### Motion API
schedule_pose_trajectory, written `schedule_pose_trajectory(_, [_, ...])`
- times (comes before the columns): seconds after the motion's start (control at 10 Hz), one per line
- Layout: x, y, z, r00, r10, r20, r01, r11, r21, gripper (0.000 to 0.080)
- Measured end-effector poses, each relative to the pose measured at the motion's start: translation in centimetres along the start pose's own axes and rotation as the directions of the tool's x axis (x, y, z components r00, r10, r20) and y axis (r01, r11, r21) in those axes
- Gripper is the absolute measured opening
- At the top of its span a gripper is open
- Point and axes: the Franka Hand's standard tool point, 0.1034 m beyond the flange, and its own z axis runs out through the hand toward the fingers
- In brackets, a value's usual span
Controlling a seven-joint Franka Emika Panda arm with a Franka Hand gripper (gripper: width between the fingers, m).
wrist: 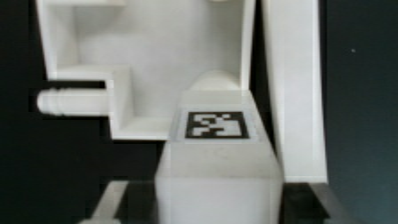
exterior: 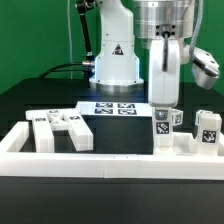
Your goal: Assemble chair
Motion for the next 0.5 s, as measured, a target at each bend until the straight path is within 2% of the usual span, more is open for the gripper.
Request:
schedule_pose_trajectory(0.3, [-0.65,0.15,0.06,0.983,0.182,0.009,-0.182,0.983,-0.001,0.0292])
schedule_pose_trajectory(0.5, [-1.07,0.23,0.10,0.977,0.210,0.030,-0.209,0.978,-0.008,0.0292])
